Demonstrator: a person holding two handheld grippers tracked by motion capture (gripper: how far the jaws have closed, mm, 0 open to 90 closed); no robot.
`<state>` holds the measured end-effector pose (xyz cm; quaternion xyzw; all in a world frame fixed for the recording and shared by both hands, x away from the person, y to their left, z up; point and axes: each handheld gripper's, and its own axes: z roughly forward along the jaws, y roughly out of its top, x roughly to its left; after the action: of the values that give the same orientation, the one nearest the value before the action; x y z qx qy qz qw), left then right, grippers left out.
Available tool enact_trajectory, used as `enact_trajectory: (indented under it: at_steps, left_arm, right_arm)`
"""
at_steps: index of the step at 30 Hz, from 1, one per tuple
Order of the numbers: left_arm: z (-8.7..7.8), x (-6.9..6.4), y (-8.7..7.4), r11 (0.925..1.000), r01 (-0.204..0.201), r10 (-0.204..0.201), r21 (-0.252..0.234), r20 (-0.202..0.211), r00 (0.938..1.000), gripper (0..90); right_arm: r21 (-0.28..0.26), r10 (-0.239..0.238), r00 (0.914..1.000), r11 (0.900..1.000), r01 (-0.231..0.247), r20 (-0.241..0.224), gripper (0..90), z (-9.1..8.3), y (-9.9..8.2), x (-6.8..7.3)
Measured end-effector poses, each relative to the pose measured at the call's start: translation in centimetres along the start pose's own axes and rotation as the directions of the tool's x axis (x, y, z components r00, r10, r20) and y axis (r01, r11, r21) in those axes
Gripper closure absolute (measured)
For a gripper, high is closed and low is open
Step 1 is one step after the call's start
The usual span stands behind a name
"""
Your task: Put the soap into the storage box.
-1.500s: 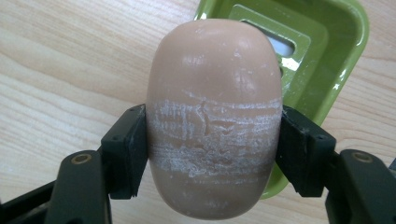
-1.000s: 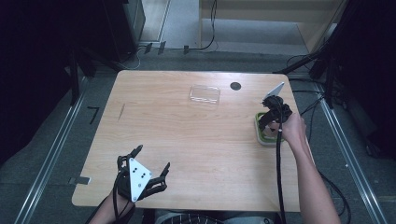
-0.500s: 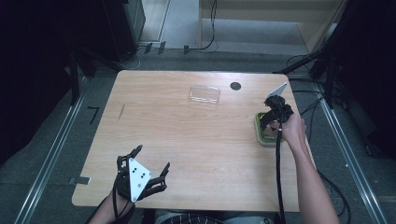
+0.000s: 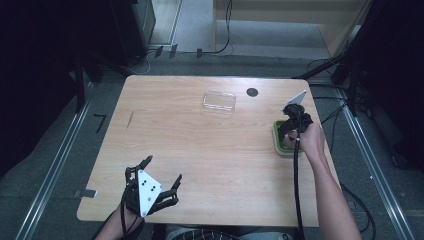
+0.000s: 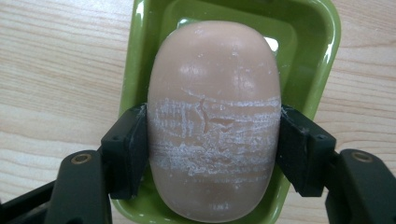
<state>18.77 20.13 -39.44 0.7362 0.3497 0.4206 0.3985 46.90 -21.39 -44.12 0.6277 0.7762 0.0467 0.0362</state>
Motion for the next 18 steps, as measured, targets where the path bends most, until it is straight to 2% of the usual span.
enact_trajectory:
  at_steps: [7, 12, 18]
  left_arm:
    - [-0.03, 0.02, 0.0, 1.0, -0.006, 0.006, 0.002, 0.001, 1.0, 9.9]
    - [-0.01, -0.02, 0.0, 1.0, -0.005, 0.005, 0.0, 0.001, 1.0, 9.9]
    - [0.01, -0.04, 0.0, 1.0, -0.006, 0.006, 0.0, 0.001, 1.0, 9.8]
  right_arm:
    - [0.004, 0.011, 0.9998, 0.9999, -0.011, 0.015, 33.4, 0.34, 0.02, 0.0]
    - [0.009, 0.02, 0.9998, 0.9998, -0.02, 0.009, 34.0, 0.45, 0.03, -0.03]
    - [-0.006, 0.02, 0.9996, 0.9998, -0.019, 0.022, 31.8, 0.12, -0.06, -0.03]
